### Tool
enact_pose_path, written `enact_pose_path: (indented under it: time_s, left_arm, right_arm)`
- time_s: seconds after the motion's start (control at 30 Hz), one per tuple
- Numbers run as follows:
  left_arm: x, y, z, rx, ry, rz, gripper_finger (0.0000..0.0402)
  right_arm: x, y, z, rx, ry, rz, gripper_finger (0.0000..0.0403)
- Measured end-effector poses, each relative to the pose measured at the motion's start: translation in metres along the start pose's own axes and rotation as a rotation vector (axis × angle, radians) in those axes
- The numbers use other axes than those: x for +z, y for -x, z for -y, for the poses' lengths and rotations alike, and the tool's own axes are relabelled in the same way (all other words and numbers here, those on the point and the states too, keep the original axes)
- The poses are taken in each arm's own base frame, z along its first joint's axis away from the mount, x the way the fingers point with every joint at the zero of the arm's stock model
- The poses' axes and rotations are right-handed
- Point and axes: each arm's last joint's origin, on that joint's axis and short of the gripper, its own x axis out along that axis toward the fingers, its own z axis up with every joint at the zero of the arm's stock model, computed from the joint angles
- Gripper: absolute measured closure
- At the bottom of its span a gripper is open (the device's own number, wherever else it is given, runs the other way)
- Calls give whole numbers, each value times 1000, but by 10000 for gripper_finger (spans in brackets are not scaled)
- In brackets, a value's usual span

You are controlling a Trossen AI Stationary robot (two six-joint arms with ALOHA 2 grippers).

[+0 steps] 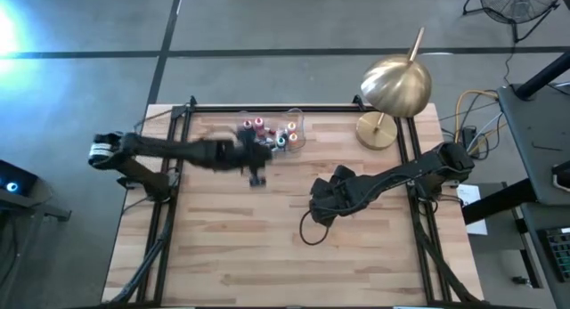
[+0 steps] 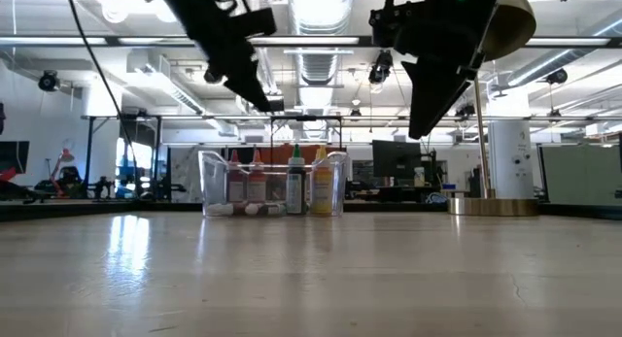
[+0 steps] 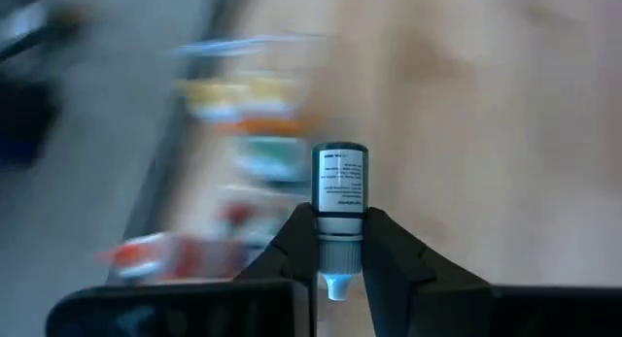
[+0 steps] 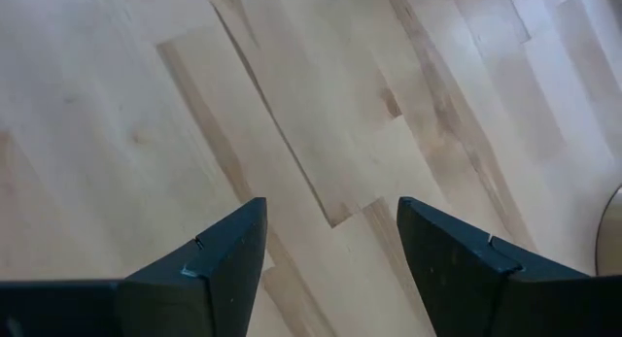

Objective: Pick & Place food coloring
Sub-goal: Put the black food coloring bottle into the transparent bin, then return to Home Position

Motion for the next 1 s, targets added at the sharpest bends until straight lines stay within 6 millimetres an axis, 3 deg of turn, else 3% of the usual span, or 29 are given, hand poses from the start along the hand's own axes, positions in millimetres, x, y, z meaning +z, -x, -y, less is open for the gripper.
enact_pose_path:
  time_s: [0.13,0.23,0.43,0.6,0.77,0.87,1.0]
  left_arm:
    - [-3,-6,-51,137,144,-9,373]
    - [-7,-16,-74,152,274,-4,342]
    - [-8,-17,-71,229,305,-34,235]
    - [12,23,-62,193,263,28,201]
    - [28,88,-59,123,346,121,197]
    - [26,126,-58,76,419,171,197]
    - [10,152,-51,-18,527,233,196]
  right_arm:
    - [3,-1,0,13,-19,16,180]
    - [5,-1,-2,28,-35,33,180]
    - [4,-1,-2,27,-53,29,180]
    - [4,-1,-2,28,-54,29,180]
    - [9,2,-1,35,-51,40,180]
    - [20,13,1,58,-121,66,180]
    - [36,39,4,136,-89,159,180]
